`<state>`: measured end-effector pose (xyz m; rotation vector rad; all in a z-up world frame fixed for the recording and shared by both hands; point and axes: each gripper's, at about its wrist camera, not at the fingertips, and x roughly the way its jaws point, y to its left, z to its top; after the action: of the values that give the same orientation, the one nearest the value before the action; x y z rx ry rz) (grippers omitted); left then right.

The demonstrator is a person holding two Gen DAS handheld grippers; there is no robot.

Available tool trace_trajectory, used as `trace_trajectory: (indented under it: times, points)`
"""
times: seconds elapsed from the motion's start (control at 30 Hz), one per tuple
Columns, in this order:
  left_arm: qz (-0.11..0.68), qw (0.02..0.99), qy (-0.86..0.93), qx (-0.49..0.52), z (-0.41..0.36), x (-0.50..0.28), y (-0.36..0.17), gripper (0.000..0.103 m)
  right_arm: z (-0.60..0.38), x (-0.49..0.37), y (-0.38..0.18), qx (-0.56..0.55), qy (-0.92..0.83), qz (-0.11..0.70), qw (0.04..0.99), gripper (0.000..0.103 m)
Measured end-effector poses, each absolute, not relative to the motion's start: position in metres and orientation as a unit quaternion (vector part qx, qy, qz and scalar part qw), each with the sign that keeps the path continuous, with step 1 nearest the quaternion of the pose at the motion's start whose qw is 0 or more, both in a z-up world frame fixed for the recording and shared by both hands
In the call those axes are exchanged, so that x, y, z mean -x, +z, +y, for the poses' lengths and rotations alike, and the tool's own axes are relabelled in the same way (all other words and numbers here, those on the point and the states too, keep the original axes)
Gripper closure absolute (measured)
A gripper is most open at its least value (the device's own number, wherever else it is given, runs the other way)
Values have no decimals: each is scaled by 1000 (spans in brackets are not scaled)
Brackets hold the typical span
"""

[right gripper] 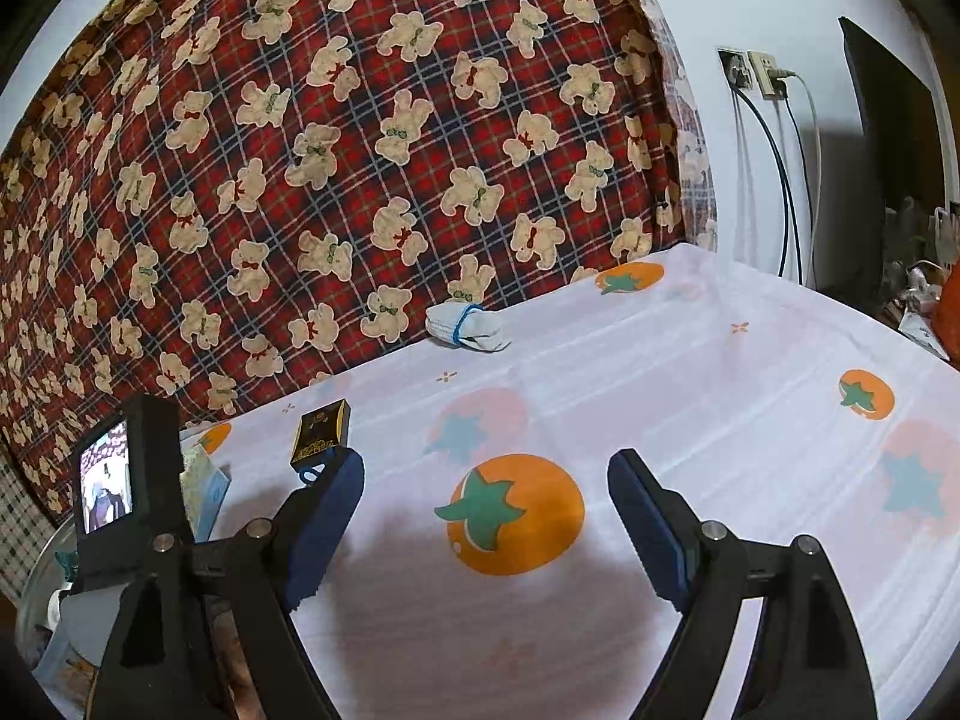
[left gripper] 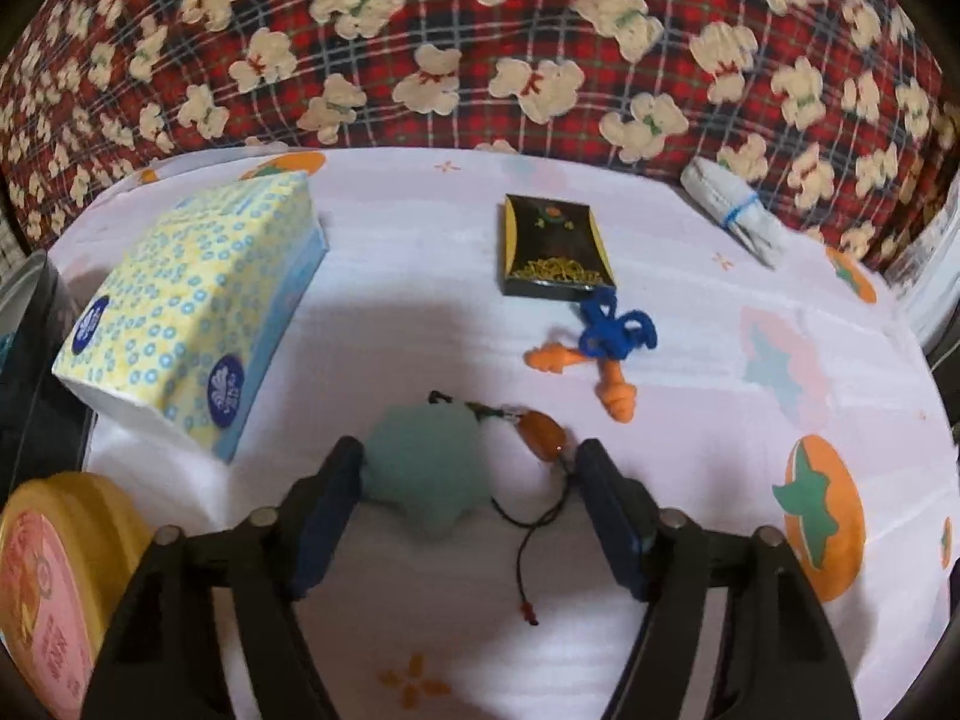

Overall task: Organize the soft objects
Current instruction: 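Move the left tool to the light blue pompom keychain and grasp it, then grasp the blue pipe-cleaner figure with the right tool while the left tool holds the pompom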

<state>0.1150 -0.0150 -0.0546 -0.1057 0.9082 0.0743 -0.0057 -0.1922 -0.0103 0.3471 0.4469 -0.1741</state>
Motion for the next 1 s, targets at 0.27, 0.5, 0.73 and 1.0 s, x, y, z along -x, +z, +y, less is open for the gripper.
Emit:
trace_trajectory:
  times: [0.27, 0.5, 0.73, 1.0]
  points:
    - [423, 900, -15, 105, 2, -109, -53, 71, -194, -1, -13, -174, -83, 233, 953, 18]
    - [371, 914, -91, 132, 10, -82, -39, 73, -184, -25, -19, -170, -45, 268, 947, 18]
    - [273, 952, -90, 109, 31, -50, -10, 73, -164, -66, -22, -149, 17, 314, 937, 25]
    - [226, 967, -40, 114, 56, -44, 4, 73, -110, -119, -28, -79, 52, 358, 929, 35]
